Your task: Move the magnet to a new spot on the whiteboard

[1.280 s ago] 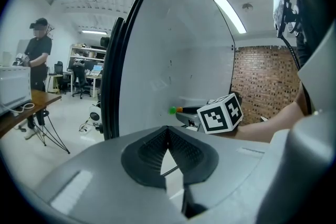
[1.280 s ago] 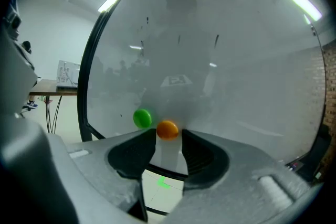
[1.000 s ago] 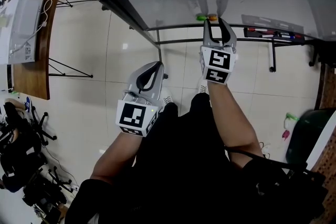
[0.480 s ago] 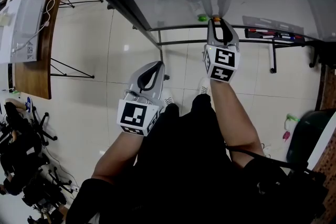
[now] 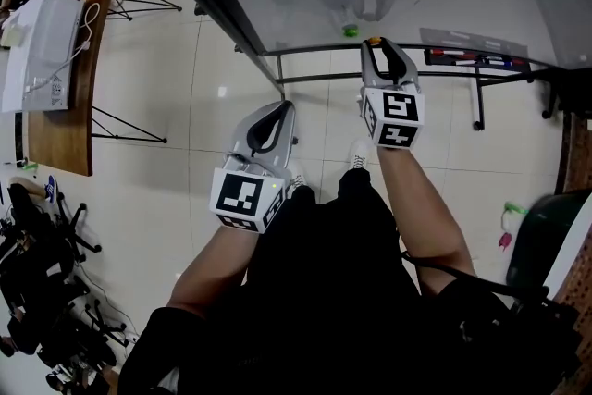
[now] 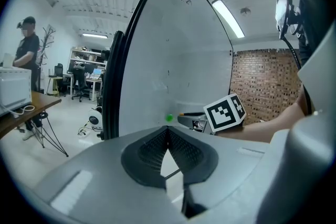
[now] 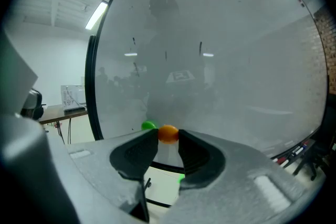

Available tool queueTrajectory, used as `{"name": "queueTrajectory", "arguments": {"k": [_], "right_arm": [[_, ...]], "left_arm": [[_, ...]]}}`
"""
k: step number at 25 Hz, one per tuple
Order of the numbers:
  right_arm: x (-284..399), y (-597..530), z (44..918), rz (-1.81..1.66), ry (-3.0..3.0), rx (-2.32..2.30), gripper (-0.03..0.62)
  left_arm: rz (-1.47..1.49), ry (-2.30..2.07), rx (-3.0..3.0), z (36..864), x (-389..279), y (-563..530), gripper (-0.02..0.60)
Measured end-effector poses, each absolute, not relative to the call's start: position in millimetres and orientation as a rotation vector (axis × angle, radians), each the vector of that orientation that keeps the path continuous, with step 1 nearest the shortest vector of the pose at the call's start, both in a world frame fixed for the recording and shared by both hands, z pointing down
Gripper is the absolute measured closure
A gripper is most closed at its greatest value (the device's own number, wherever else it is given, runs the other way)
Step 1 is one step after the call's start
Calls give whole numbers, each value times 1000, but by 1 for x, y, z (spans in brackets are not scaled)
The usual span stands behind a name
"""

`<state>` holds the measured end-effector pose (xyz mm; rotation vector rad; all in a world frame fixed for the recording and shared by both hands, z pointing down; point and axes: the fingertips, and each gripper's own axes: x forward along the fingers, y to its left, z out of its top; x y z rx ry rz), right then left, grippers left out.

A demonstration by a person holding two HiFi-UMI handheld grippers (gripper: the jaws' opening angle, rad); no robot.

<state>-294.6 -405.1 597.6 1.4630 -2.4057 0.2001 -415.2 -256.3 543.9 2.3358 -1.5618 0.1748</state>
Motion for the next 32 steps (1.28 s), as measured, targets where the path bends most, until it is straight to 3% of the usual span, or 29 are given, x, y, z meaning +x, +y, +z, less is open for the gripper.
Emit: {"name": "queueTrajectory", "arguments": {"k": [16,32], "right_arm": [[-323,-256,448,316,-2886,1009,484],[-273,-219,407,309,-2986,908,483]], "left_arm": [[56,-1484,2489,472,-427,-216,568],[-24,-1610,2461,432,-398,-202,568]]}}
